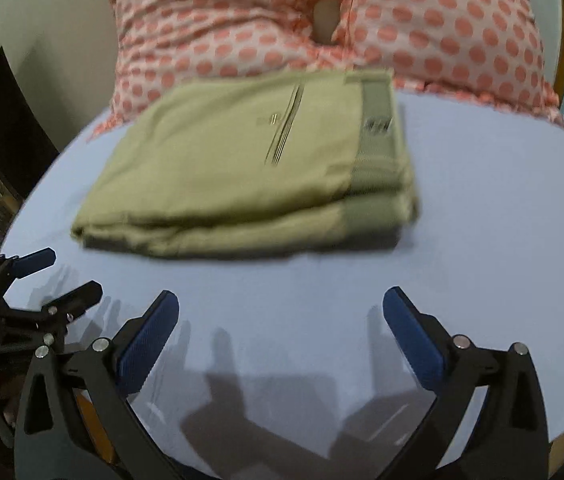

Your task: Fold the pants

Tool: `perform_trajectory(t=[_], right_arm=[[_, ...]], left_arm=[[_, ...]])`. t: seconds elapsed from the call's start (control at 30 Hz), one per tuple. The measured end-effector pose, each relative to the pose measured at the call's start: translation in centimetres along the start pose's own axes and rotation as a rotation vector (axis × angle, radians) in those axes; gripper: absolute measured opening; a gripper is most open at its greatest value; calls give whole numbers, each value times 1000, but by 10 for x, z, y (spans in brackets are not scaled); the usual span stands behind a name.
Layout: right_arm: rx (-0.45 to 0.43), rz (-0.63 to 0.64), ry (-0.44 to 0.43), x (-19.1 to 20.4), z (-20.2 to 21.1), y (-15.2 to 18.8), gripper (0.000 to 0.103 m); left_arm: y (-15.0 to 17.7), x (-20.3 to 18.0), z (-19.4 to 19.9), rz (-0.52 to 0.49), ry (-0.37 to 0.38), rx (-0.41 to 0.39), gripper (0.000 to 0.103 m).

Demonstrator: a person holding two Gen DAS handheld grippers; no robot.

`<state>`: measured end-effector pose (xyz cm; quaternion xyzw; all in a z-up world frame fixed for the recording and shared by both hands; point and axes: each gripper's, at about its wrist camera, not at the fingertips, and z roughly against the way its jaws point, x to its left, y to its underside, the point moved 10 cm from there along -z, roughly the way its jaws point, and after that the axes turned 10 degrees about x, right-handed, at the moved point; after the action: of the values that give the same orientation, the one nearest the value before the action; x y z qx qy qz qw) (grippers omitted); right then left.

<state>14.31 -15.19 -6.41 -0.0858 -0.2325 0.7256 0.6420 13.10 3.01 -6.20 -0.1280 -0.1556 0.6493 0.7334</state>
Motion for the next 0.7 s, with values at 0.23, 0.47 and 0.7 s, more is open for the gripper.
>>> perform_trajectory(t=[0.23,0.47,0.7], right_arm=[[38,-12,178,2,-15,7,102],[16,-42,192,0,-12,12,102],[19,-50,196,1,-12,12,102]], left_arm=[[3,6,-11,47,38,-2,101],[3,6,-10,48,37,-46,101],[3,5,-10,54,34,-51,101]])
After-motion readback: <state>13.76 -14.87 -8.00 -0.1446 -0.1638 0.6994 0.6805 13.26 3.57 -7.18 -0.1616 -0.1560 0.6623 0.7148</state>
